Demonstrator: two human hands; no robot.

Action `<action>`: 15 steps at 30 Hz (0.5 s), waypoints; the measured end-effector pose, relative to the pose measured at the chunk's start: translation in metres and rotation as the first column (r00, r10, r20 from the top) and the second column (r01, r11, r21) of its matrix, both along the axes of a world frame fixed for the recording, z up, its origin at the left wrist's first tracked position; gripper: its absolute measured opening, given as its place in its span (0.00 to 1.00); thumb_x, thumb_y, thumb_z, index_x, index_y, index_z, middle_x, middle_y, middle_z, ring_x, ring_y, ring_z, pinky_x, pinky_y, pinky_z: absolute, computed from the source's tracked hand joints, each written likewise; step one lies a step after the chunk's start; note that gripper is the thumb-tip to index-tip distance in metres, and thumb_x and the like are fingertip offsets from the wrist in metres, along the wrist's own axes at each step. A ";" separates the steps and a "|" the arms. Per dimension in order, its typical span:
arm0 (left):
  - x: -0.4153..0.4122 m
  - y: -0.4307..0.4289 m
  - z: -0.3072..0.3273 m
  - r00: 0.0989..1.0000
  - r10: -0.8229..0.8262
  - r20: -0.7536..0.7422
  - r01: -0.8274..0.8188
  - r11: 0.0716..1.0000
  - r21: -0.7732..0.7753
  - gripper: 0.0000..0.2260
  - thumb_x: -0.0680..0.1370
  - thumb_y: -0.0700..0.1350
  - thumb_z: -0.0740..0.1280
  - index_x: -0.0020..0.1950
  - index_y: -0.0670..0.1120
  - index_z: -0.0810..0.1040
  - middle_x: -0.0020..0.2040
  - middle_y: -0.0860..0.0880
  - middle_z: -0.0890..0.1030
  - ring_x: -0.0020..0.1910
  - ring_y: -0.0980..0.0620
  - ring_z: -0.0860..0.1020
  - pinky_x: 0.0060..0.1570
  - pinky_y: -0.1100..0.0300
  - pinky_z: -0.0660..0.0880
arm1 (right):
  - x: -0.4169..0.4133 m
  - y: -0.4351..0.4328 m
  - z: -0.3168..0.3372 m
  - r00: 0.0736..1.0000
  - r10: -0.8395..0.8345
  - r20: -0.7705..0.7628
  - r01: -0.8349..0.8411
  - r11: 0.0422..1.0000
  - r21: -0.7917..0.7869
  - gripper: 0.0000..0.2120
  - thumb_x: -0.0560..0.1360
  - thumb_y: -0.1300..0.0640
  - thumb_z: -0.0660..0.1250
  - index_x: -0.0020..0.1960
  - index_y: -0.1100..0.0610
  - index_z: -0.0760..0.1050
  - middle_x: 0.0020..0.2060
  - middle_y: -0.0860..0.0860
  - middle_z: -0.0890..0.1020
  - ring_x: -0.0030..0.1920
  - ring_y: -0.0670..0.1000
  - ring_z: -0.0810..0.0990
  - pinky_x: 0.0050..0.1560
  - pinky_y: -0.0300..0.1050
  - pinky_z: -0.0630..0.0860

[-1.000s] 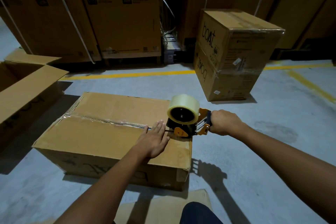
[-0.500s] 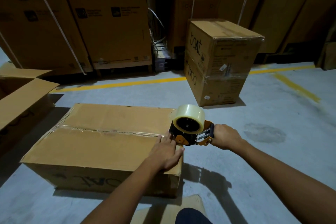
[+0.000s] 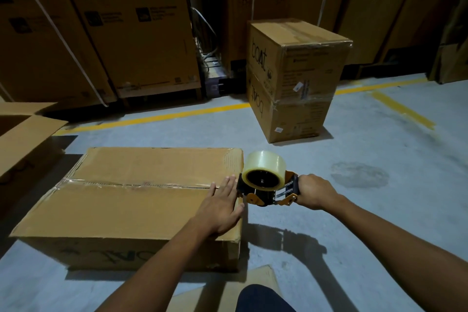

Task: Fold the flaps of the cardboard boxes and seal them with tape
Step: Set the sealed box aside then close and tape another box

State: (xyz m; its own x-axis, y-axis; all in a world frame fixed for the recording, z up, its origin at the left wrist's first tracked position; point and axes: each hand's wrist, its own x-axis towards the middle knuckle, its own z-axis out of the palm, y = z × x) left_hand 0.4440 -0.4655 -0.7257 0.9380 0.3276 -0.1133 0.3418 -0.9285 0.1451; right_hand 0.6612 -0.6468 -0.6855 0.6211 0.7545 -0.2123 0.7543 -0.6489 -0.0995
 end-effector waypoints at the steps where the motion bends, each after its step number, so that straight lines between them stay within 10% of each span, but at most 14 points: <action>1: 0.001 0.000 0.000 0.999 -0.036 0.019 0.036 0.999 -0.010 0.30 0.83 0.58 0.44 0.82 0.49 0.40 0.81 0.49 0.39 0.79 0.53 0.36 0.78 0.46 0.40 | -0.003 0.003 -0.003 1.000 0.002 -0.012 -0.002 1.000 0.005 0.07 0.74 0.49 0.68 0.48 0.52 0.75 0.38 0.50 0.79 0.38 0.51 0.78 0.36 0.45 0.76; 15: 0.002 0.001 0.000 0.995 -0.092 0.037 0.092 0.996 -0.017 0.28 0.84 0.55 0.46 0.82 0.48 0.40 0.80 0.53 0.36 0.78 0.57 0.34 0.79 0.50 0.40 | -0.023 -0.012 -0.063 0.744 -0.275 -0.608 0.303 0.951 -0.060 0.07 0.71 0.64 0.66 0.34 0.61 0.74 0.24 0.53 0.75 0.23 0.51 0.73 0.27 0.40 0.70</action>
